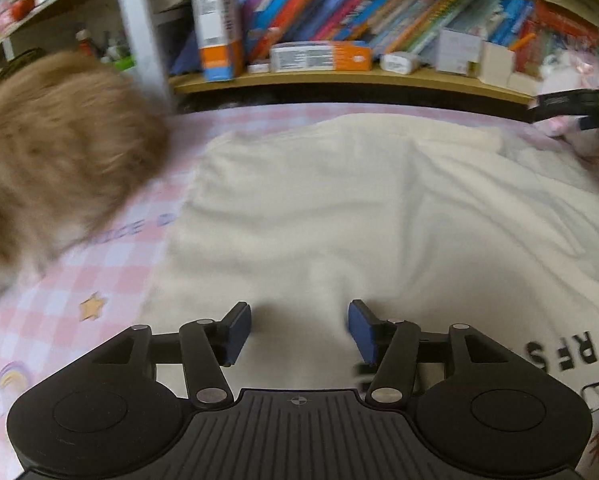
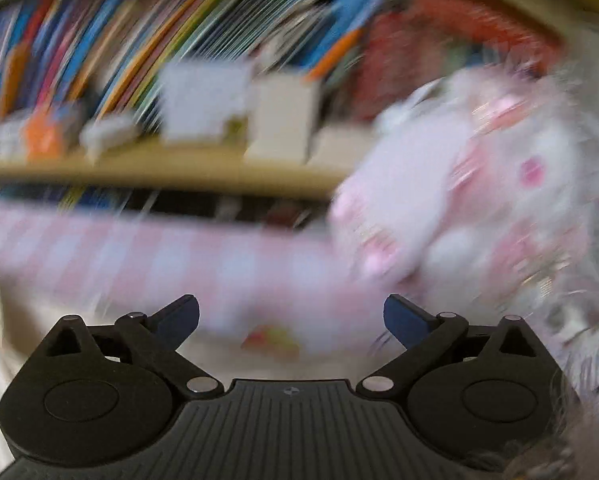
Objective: Fold clothes
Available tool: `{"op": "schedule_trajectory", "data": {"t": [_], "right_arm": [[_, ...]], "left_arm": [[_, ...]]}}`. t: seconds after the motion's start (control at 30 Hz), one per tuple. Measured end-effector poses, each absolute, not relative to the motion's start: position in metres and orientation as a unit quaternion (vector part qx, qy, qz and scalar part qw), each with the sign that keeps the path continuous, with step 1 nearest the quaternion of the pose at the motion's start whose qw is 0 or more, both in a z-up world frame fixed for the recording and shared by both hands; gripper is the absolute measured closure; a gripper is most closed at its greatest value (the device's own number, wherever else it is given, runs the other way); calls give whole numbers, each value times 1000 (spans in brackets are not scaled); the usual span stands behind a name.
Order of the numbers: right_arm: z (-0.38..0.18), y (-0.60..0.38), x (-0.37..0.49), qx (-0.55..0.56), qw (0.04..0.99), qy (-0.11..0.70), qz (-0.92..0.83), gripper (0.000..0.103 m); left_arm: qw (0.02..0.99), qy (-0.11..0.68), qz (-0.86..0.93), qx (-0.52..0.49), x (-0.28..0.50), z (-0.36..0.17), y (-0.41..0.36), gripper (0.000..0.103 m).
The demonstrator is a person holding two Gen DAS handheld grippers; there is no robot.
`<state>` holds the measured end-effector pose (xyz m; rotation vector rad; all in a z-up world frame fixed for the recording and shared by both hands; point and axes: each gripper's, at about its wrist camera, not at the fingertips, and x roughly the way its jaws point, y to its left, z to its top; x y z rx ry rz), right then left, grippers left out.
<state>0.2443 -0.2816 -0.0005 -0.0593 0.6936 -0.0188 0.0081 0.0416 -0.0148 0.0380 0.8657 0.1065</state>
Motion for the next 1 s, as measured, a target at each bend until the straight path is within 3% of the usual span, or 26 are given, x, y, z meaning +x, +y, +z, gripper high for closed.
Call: {"op": "schedule_trajectory", "data": {"t": [0.13,0.33,0.4,0.47,0.53,0.6,0.8,0.9,1.0], "right_arm": [[20,-307,212,5,950,312,0,3],[18,-319,153,-2,940,340,9,4],[16,-317,147,-13,937,347,27,12],[19,-307,150,-26,934,350,68,31],[28,-285,154,-46,930,336,145,43],[32,-255,159,-82,918,322,216,47],[18,-176,182,-224,850,329,344,75],[11,-165,195,-250,830,342,363,96],[20,-169,204,-226,853,318,347,100]], "left_arm": [[909,407,91,0,-13,-3,73,49],[905,400,140,-33,-34,5,113,49],[903,402,147,-39,-37,4,118,49],[902,402,151,-39,-38,3,117,49],[903,402,150,-40,-40,2,113,49],[903,401,148,-41,-43,3,108,49],[901,405,146,-47,-59,5,100,49],[898,407,155,-55,-71,5,103,48],[894,409,169,-70,-79,3,110,49]]}}
